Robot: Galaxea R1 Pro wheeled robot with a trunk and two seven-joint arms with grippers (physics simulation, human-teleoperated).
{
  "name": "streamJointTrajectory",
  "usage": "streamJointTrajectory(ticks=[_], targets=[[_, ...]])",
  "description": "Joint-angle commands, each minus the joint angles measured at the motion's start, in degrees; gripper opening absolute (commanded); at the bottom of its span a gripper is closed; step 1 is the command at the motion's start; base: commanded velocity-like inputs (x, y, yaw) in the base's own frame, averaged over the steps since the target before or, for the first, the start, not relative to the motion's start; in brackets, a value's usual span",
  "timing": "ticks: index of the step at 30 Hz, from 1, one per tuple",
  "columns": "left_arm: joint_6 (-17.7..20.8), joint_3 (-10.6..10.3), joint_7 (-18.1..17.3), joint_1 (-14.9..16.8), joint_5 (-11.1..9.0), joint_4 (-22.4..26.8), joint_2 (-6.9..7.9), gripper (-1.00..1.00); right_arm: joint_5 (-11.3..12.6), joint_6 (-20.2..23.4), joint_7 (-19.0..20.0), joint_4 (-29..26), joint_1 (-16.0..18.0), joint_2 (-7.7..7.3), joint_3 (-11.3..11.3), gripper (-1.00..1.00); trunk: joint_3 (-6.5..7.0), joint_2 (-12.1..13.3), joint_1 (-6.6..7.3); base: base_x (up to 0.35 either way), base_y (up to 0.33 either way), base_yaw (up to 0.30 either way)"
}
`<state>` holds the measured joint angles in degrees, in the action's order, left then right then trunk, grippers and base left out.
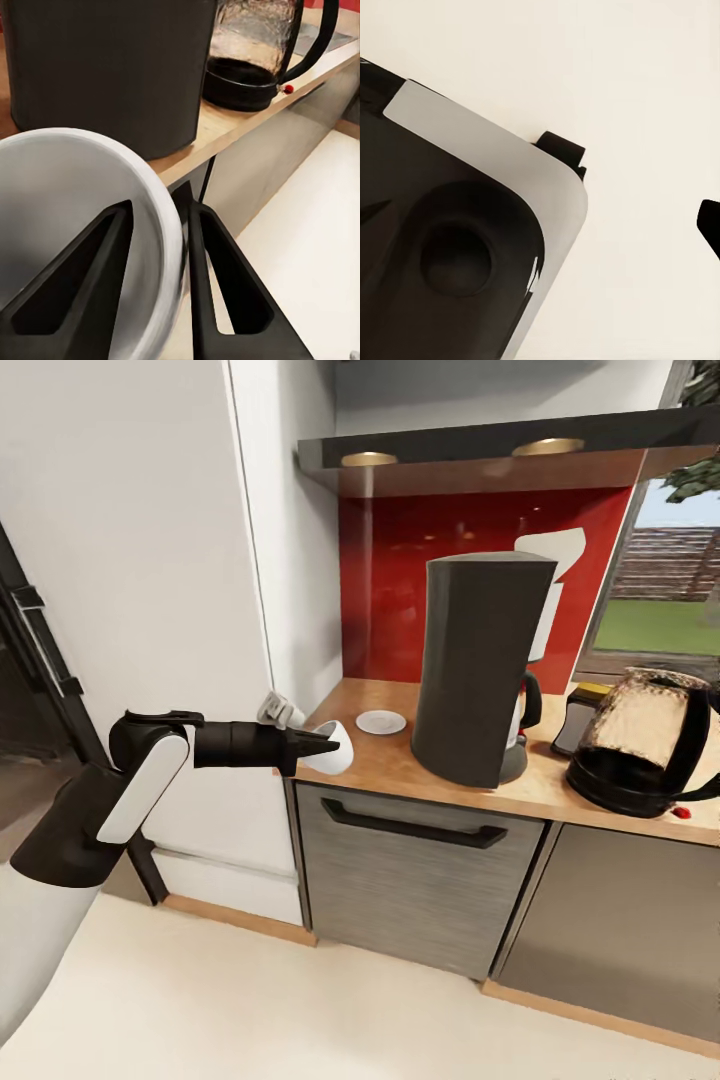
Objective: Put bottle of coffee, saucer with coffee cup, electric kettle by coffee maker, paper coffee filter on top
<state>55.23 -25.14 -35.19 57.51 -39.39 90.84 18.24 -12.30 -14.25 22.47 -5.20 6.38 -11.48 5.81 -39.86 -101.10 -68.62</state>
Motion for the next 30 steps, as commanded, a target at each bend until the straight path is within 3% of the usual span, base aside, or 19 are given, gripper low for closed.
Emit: streamJointTrajectory(ticks=[1,11,14,15,16,19,24,26,30], targets=[[0.23,-0.02,-0.08,0.03,-0.07,-0.01,0.03,-1.0,-0.09,-0.31,-0.06,-0.02,0.03,-0.06,0.4,1.0,-0.05,-0.03,0.01,0.0,0.0,-0.023],[0.16,0.13,-0.01,0.06,-0.07,-0.05,0.02,-1.0,-0.09,-0.15,-0.01,-0.07,0.03,-0.04,0.33,1.0,-0.05,-0.03,0.01,0.0,0.0,-0.005],[0.09,0.34,1.61,0.06,-0.07,-0.05,-0.16,-1.0,-0.09,-0.16,-0.05,-0.07,0.03,-0.03,0.34,1.0,-0.05,-0.03,0.01,0.0,0.0,0.0],[0.12,0.35,6.32,0.06,-0.07,-0.05,-2.58,-1.0,-0.09,-0.16,-0.06,-0.07,0.03,-0.03,0.37,1.0,-0.05,-0.03,0.01,0.0,0.0,0.0],[0.12,0.35,7.06,0.06,-0.07,-0.05,-3.53,-1.0,-0.09,-0.16,-0.06,-0.07,0.03,-0.03,0.38,1.0,-0.05,-0.03,0.01,0.0,0.0,0.0],[0.24,0.35,7.99,0.4,-0.02,-0.09,-5.53,-1.0,-0.09,-0.18,-0.06,-0.07,0.03,-0.03,0.42,1.0,-0.05,-0.03,0.01,0.0,0.0,0.0],[0.4,0.35,9.68,2.65,1.25,-0.12,-6.78,-1.0,-0.09,-0.23,-0.06,-0.07,0.03,-0.03,0.43,1.0,-0.05,-0.03,0.01,0.0,0.0,0.0],[0.55,0.27,13.52,4.7,3.05,-0.28,-9.23,-1.0,-0.09,-0.24,-0.06,-0.07,0.03,-0.03,0.43,1.0,-0.05,-0.03,0.01,0.0,0.0,0.0],[0.65,0.12,17.29,5.81,4.72,-0.57,-11.69,-1.0,-0.09,-0.24,-0.06,-0.07,0.03,-0.03,0.43,1.0,-0.05,-0.03,0.01,0.0,0.0,0.0]])
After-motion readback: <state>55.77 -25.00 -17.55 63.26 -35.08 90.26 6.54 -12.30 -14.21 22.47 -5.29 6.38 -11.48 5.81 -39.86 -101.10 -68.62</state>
